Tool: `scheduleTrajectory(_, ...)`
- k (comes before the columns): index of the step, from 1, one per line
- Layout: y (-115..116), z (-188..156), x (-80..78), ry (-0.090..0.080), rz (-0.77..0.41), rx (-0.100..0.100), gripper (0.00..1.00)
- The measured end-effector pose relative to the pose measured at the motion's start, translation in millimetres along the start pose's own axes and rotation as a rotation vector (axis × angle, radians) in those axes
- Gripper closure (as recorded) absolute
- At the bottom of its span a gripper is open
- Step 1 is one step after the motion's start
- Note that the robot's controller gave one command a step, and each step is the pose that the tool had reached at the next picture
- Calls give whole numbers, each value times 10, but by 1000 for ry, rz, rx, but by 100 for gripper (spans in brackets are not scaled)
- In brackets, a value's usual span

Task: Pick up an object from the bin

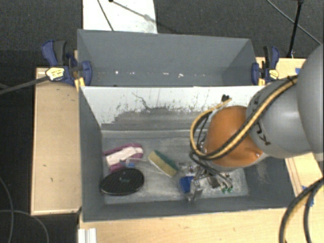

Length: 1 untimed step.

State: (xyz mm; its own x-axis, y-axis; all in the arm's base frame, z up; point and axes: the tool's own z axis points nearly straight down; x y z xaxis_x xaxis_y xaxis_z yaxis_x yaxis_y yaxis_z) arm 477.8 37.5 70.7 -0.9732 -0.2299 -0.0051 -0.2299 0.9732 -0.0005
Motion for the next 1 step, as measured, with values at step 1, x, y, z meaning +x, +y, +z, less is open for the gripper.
scheduleTrajectory(1,-40,-1623,-160,-6,4,1,100)
